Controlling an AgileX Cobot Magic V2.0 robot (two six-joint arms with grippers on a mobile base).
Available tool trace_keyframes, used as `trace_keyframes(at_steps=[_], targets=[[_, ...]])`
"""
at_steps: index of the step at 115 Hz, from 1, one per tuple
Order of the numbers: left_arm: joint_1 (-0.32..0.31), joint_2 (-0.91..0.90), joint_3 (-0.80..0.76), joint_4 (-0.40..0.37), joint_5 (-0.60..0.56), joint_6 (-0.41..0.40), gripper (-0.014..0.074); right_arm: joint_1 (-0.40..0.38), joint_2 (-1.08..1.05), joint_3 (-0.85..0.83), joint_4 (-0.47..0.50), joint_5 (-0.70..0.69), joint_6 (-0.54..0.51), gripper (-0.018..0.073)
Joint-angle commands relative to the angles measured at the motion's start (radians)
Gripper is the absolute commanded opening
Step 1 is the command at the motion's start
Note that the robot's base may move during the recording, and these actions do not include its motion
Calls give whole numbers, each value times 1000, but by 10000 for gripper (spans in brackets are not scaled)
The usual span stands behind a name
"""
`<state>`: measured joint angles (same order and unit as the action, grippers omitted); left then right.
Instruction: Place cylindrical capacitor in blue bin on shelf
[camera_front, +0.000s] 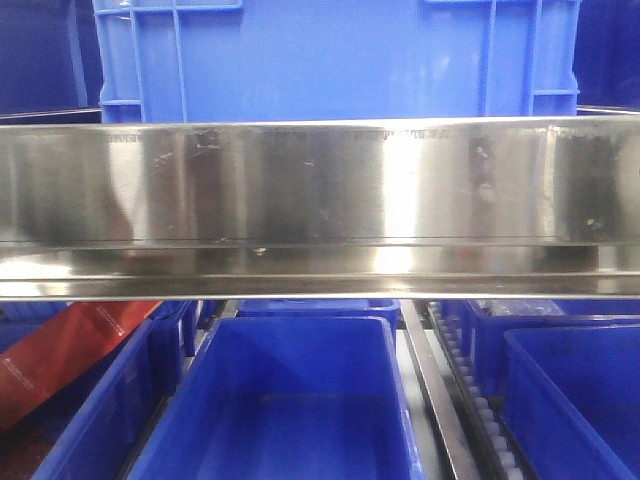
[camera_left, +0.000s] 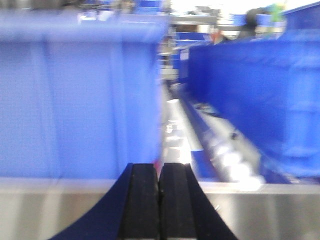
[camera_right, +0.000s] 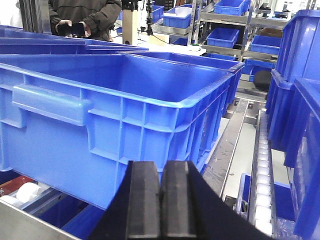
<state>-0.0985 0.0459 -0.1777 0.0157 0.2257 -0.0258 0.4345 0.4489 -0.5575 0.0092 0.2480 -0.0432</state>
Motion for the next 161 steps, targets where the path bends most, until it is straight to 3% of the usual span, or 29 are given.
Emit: trace_keyframes(at_steps=[1,21,27,149,161], targets=[[41,-46,81,-16,-52,-5,-111,-6,-6,0,-9,-25,1,-159],[55,-46,178,-10,-191,-5,-111,-6,-6,0,-9,-25,1,-159],[53,-46,178,-10,-139,-5,-111,-6,-6,0,-9,-30,1,-159],[53,-46,178,-10,-168,-5,-111,-6,-6,0,-23,-27,1,-159],[53,-46,178,-10,-168,-5,-111,-37,-6,7,-23,-11,1,-159]])
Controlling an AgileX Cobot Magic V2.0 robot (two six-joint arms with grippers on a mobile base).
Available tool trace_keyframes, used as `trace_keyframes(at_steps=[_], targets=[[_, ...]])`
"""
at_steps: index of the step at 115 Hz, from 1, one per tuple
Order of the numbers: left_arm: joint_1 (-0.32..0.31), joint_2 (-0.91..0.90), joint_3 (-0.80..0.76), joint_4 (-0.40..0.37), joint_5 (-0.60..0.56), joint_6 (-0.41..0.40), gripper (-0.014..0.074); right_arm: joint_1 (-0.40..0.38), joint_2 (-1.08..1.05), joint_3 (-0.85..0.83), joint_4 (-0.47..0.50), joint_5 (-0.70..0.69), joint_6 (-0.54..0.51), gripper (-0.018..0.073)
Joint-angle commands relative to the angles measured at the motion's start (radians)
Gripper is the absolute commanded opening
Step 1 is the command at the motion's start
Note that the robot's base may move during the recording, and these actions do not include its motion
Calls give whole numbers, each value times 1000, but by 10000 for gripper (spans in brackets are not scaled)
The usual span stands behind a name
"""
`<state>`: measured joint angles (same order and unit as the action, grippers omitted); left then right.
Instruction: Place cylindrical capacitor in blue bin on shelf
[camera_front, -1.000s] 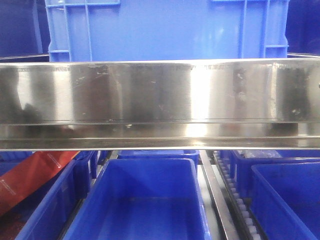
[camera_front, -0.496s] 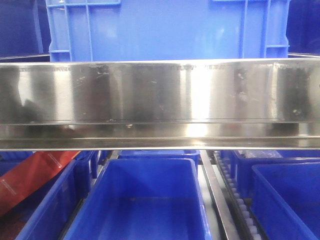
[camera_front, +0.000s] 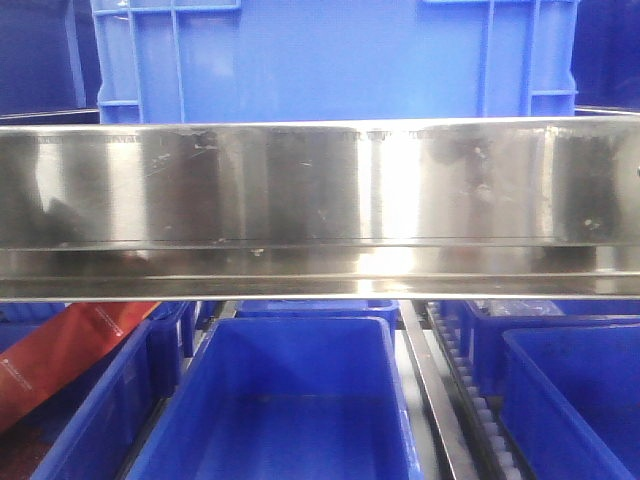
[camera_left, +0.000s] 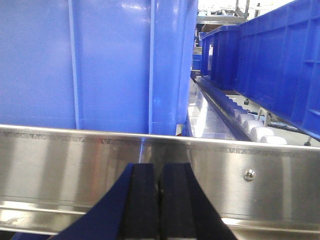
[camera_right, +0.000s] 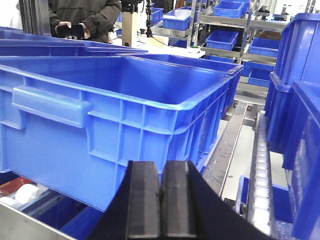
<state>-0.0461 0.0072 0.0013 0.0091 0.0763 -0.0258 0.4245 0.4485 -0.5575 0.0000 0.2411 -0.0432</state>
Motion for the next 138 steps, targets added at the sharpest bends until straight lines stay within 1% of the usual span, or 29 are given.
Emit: trace_keyframes(at_steps=[1,6,17,18,27,35,46,63,73,84,99,109,138], targets=[[1,-7,-1,-3,-19,-5,-111,-36,-5,10,-13,-4,1,-159],[1,-7,-1,-3,-19,-5,-111,-60,-10,21,-11,-11,1,-159],[1,-7,-1,-3,-19,-5,-111,-154,-48,84,29,-43,1,-159],[1,-7,-1,-3,-19,-5,-111,-154,-48,84,29,-43,1,-159],[1,-7,-1,-3,-19,-5,-111,-234,-110,156,67,-64,1,-159],[1,-7,-1,-3,-19,-5,-111,-294,-174,218,82,-67,1,-159],[1,-7,-1,-3,-19,-5,-111,-358,-252,287,90,-67,-3,-159],[1,-7,-1,-3,-19,-5,-111,-444,-372,391,128,-73,-57,-159],[1,-7,-1,-3,-19,-5,-111,-465,-426,445,128,-83,-57,-159],[1,-7,-1,-3,-19,-5,-111,-465,-449,493,128,-93,-57,-159],[1,-7,-1,-3,-19,-5,-111,-465,-449,555,128,-154,-57,-159],[1,-7,-1,-3,-19,-5,-111,-465,-449,558,128,-220,-57,-159],[1,-7,-1,-3,-19,-5,-111,-465,-449,558,128,-198,-57,-159]])
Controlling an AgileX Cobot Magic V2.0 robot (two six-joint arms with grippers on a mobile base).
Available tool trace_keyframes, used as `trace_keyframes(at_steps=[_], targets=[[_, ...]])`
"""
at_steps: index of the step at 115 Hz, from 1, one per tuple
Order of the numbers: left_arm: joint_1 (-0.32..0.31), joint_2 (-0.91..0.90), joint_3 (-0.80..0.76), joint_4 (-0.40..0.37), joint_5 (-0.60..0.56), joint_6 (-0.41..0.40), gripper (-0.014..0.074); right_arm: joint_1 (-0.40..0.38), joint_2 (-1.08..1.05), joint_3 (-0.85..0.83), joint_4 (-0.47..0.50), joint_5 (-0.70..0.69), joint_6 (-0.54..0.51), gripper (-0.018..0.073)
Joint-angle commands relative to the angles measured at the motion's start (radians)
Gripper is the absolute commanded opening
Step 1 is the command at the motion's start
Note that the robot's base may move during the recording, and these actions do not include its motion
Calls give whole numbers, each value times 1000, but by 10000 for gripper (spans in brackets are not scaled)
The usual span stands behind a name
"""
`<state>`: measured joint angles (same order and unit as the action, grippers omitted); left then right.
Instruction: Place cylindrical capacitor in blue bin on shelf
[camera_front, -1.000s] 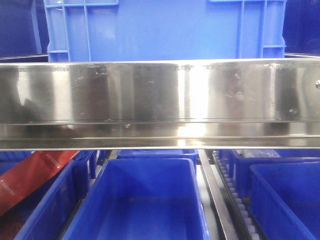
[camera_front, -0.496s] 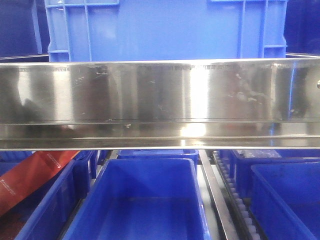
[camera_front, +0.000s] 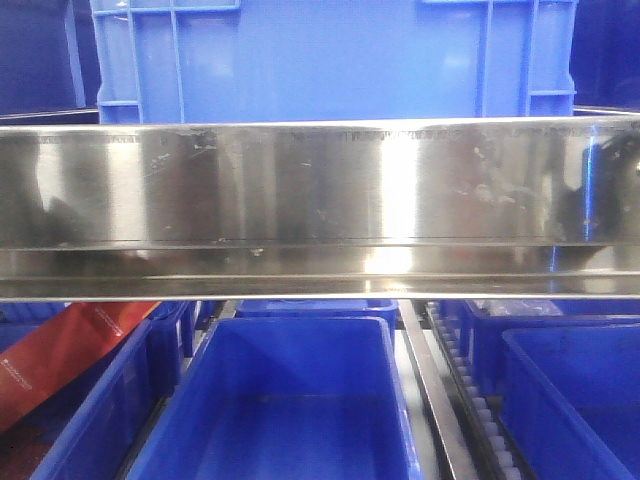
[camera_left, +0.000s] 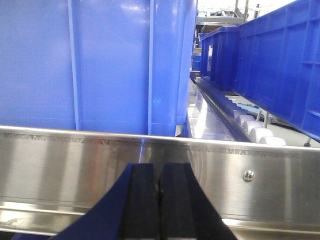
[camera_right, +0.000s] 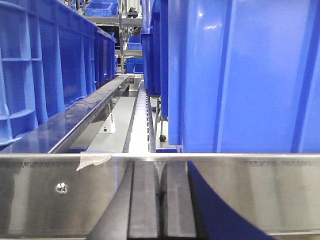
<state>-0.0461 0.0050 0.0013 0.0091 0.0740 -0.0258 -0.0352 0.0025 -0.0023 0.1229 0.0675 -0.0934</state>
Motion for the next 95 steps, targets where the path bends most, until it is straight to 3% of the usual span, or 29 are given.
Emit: trace_keyframes(at_steps=[1,95], targets=[[1,-5,-1,-3,-16,-5,-111,-5,-3,2,5,-24,-7,-159],[1,-5,-1,-3,-16,-5,-111,-5,-3,2,5,-24,-7,-159]])
